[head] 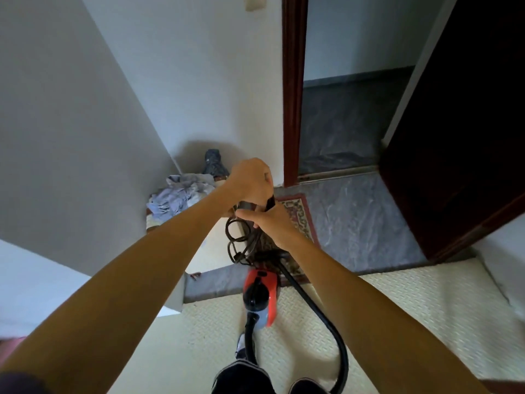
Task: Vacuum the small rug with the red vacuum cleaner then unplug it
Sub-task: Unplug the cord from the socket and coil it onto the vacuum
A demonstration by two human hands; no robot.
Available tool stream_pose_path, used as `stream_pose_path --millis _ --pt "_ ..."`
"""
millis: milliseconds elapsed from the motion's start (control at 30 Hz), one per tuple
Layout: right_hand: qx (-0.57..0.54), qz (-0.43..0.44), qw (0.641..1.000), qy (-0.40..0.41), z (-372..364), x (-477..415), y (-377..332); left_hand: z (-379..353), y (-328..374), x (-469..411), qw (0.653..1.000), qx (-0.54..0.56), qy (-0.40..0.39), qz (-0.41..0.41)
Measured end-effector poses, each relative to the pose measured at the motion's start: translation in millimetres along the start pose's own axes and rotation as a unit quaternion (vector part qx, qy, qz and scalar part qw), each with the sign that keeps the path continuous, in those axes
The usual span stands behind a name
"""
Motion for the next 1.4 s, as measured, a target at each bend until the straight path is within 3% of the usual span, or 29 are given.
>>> stream_pose_path --millis 267,333,400,467,533,600,633,667,800,867,1000,1133,1400 --pt "-0.064 0.001 0.998 -0.008 -18 -51 -25 12 -34 -54 0.980 0.189 -0.023 0.056" --pt "-0.060 -0.019 0.997 0.047 -10 -62 -33 18 -36 -70 0.974 0.222 -0.028 0.048" --pt "0.009 -0.034 0.992 0.124 6 -73 -38 25 -37 -83 0.969 0.243 -0.039 0.013" --pt "0.083 -0.056 0.984 0.150 16 -81 -39 30 -40 -94 0.957 0.276 -0.086 -0.030" --pt "0.110 -0.081 0.977 0.162 23 -87 -38 32 -49 -103 0.902 0.404 -0.152 -0.029" --pt "0.102 -0.094 0.970 0.199 38 -89 -42 35 -65 -111 0.804 0.571 -0.166 0.003" --pt "0.078 -0.094 0.966 0.227 48 -89 -46 32 -75 -116 0.774 0.613 -0.159 0.010" --pt "0.053 -0.091 0.961 0.254 59 -89 -54 25 -82 -118 0.767 0.620 -0.166 0.007" --pt "0.016 -0.057 0.947 0.316 97 -91 -90 -43 -87 -103 0.815 0.491 -0.304 -0.045" --pt "-0.012 -0.038 0.946 0.321 110 -93 -110 -63 -76 -97 0.838 0.424 -0.325 -0.114" --pt "-0.079 -0.026 0.944 0.319 122 -96 -136 -61 -43 -102 0.855 0.428 -0.244 -0.161" --pt "-0.169 -0.025 0.934 0.314 127 -96 -140 -56 -22 -107 0.858 0.483 -0.146 -0.098" --pt "-0.332 -0.021 0.909 0.253 169 -72 -117 -85 -11 -93 0.890 0.440 -0.107 -0.048"
Point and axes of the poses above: each hand's wrist, its own x-axis away from the middle knuckle, its own z-axis out of the back of the hand, y = z × x, the point moved 8 cm from there along -x, towards the middle knuckle, and after that the axes turned 9 degrees about x, right-handed, at the moved point
